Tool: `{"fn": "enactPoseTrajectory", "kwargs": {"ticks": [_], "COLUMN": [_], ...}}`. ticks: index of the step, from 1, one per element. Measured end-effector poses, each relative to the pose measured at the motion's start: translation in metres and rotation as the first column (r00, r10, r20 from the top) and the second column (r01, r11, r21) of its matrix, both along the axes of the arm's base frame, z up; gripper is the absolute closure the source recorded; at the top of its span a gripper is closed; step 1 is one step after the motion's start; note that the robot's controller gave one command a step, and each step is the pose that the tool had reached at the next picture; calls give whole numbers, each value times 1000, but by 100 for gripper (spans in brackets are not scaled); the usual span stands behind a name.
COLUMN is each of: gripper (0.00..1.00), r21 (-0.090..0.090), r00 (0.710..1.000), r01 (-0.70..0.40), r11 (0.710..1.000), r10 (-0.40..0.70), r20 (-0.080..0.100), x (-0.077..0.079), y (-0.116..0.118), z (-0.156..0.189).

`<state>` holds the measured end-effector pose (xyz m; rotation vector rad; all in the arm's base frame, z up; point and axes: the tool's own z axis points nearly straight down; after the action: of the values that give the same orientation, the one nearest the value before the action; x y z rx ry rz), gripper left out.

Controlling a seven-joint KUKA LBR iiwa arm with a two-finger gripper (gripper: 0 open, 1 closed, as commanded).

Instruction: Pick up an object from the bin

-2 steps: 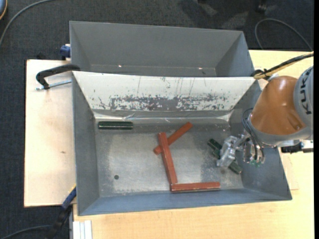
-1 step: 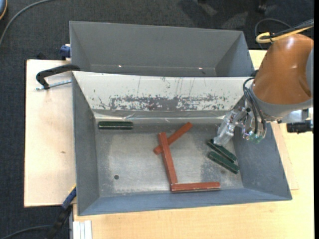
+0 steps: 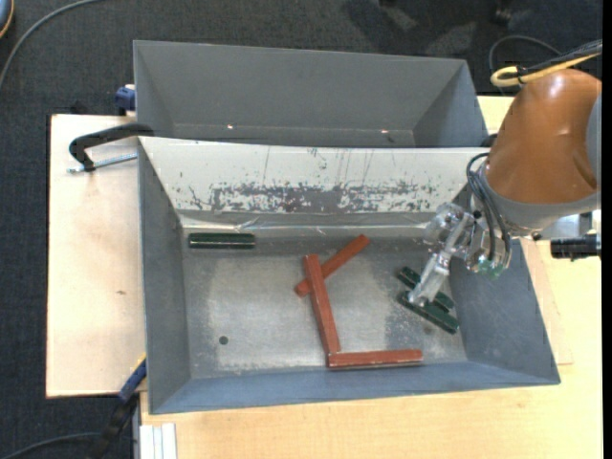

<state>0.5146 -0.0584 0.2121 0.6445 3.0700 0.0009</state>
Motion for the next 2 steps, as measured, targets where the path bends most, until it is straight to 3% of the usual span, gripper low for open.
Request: {"fn": "enactPoseTrajectory", "kwargs": {"ticks": [1,2], "gripper": [0,0], "r21": [1,-3], "r00": [999,987], "r01": [39,-161], "r11": [999,987], "r10": [-39,161], "r20": [-5,3], "x": [-5,16], "y": [-4,-61], "z": [-145,-141]}}
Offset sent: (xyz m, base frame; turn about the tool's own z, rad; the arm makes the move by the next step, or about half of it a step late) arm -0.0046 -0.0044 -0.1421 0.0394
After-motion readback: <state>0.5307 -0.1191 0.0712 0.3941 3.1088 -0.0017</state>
